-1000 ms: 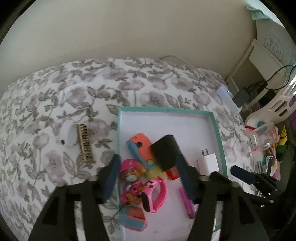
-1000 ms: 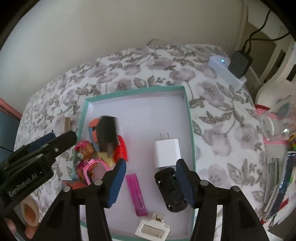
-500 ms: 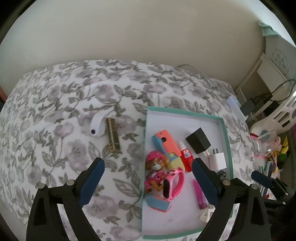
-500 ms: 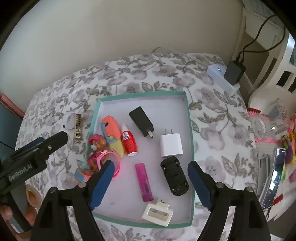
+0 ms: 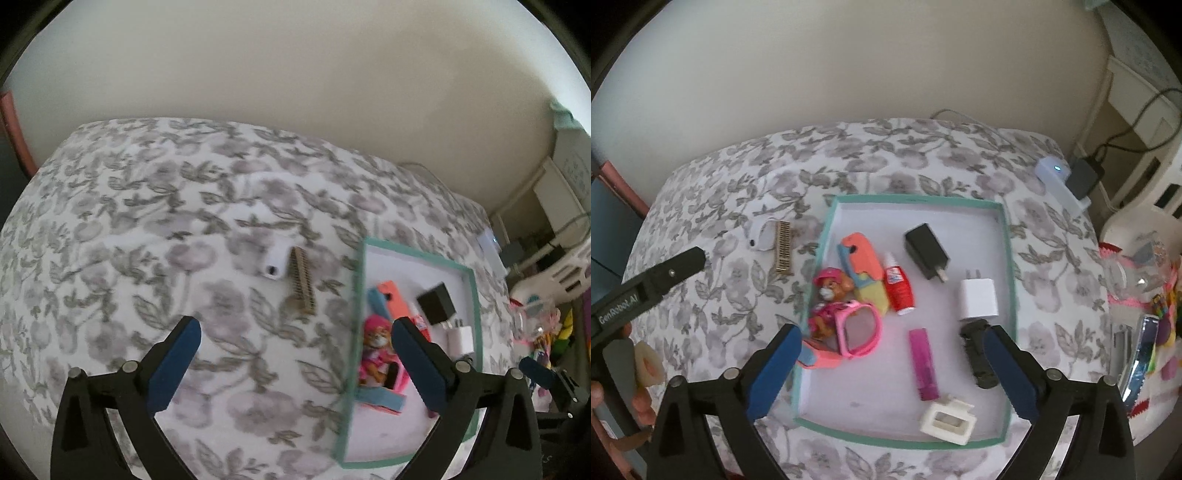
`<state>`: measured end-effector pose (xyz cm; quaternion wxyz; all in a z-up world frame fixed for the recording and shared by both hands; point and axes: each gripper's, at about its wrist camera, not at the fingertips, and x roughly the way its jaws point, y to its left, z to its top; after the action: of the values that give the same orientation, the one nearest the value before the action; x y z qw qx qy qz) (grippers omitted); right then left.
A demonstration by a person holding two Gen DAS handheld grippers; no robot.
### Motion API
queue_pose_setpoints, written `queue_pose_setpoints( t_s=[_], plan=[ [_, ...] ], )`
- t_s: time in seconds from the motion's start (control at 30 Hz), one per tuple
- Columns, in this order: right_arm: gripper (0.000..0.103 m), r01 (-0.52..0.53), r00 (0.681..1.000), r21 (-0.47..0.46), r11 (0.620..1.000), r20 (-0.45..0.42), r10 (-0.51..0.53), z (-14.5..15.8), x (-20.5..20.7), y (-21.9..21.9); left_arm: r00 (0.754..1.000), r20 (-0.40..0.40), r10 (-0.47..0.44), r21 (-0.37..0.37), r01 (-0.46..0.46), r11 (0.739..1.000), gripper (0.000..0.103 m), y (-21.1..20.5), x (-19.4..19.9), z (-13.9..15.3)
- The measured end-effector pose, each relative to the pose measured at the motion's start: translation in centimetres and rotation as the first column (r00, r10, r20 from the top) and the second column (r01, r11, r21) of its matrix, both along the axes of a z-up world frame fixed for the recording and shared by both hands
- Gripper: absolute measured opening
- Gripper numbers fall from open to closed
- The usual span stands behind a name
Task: Organize rigid objects
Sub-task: 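Move both open grippers back toward the white earbud case and gold bar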
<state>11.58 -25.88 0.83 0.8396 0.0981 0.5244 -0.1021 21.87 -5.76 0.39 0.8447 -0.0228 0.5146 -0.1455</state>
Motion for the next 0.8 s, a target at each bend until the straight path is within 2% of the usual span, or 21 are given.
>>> queue_pose_setpoints(
  t_s=[0.4,0.5,0.63,0.8],
  plan=[
    [0.100,-0.071,0.997,-0.022,0.997,0.010,0.071,-1.1,4.6,5.7,0.994,0.024,0.111,-0.002,-0.111,0.994,0.103,7.3,3.5,-0.7],
    [0.100,-0.089,0.996,-0.028,0.996,0.003,0.089,-1.9,6.1,6.6,0.994,-0.005,0.110,-0.007,-0.110,0.994,0.103,7.8,4.5,-1.7],
    [0.099,-0.107,0.994,-0.029,0.994,-0.007,0.107,-3.1,8.1,7.5,0.993,-0.027,0.113,0.039,-0.112,0.993,0.103,7.8,6.0,-3.2],
    [0.091,-0.134,0.990,-0.031,0.990,-0.036,0.133,-5.3,10.8,8.3,0.995,-0.028,0.092,0.030,-0.091,0.995,0.103,7.2,7.7,-4.6]
  ],
)
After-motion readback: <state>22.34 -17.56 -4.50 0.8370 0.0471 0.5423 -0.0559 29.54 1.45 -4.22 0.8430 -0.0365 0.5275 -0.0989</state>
